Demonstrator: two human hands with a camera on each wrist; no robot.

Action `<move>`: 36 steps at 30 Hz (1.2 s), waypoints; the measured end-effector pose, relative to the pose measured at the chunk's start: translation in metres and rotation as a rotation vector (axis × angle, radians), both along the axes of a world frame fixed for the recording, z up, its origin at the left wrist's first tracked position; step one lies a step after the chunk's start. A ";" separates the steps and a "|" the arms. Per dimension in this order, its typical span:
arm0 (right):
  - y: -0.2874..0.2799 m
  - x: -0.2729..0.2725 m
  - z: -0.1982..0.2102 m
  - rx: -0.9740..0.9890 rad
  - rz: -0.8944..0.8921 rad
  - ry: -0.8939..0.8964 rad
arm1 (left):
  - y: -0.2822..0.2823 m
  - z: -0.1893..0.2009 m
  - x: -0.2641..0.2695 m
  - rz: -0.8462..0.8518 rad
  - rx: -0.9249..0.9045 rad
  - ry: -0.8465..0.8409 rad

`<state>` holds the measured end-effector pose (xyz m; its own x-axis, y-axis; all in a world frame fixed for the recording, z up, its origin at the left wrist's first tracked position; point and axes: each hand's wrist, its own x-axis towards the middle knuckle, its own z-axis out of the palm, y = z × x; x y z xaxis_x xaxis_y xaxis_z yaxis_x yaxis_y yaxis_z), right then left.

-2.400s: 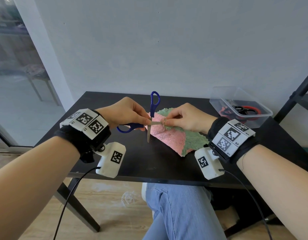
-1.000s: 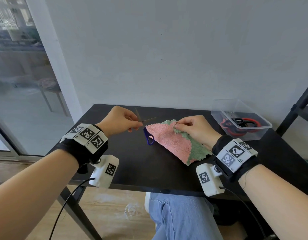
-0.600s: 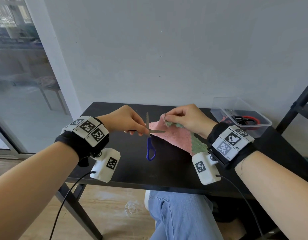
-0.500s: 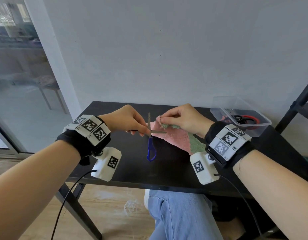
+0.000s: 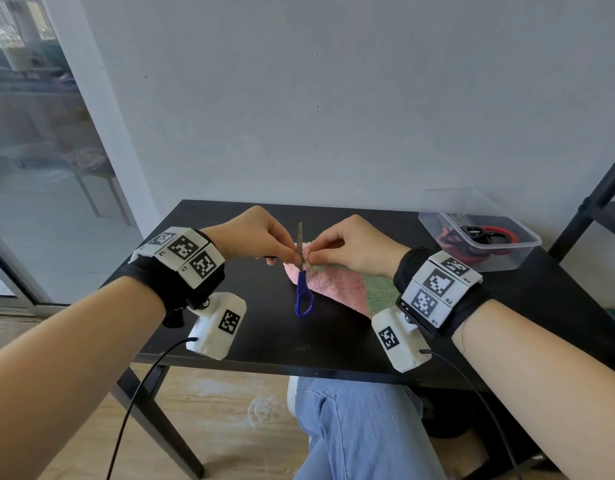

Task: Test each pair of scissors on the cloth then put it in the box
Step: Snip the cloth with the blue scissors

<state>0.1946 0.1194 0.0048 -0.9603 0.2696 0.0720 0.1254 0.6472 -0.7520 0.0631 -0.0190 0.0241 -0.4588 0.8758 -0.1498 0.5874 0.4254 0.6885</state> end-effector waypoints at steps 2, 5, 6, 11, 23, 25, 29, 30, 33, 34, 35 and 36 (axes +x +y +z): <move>-0.001 -0.002 -0.001 0.024 0.000 -0.015 | 0.001 -0.001 -0.001 0.006 0.013 -0.006; -0.002 -0.005 -0.003 0.085 -0.014 -0.043 | 0.000 -0.004 -0.002 0.027 0.048 -0.001; -0.002 -0.005 -0.003 0.100 -0.022 -0.045 | 0.000 -0.004 -0.003 0.043 0.071 -0.012; 0.002 -0.004 -0.005 0.050 -0.105 0.017 | -0.004 -0.011 -0.009 0.202 0.295 -0.326; 0.000 -0.005 -0.005 -0.048 -0.153 0.093 | 0.007 -0.023 0.005 0.251 0.401 -0.490; 0.002 -0.004 -0.003 -0.008 -0.146 0.087 | 0.009 -0.021 0.006 0.259 0.425 -0.459; 0.005 -0.002 -0.003 0.028 -0.149 0.080 | 0.012 -0.017 0.007 0.259 0.411 -0.444; 0.006 -0.002 -0.004 0.026 -0.150 0.079 | 0.012 -0.018 0.006 0.261 0.404 -0.445; 0.008 0.000 -0.007 0.016 -0.148 0.077 | 0.010 -0.018 0.005 0.259 0.407 -0.441; 0.008 0.000 -0.008 0.012 -0.150 0.076 | 0.010 -0.017 0.003 0.257 0.410 -0.447; 0.009 0.000 -0.008 0.012 -0.154 0.074 | 0.009 -0.016 0.001 0.255 0.412 -0.456; 0.010 0.000 -0.008 0.013 -0.155 0.073 | 0.009 -0.016 0.000 0.251 0.410 -0.463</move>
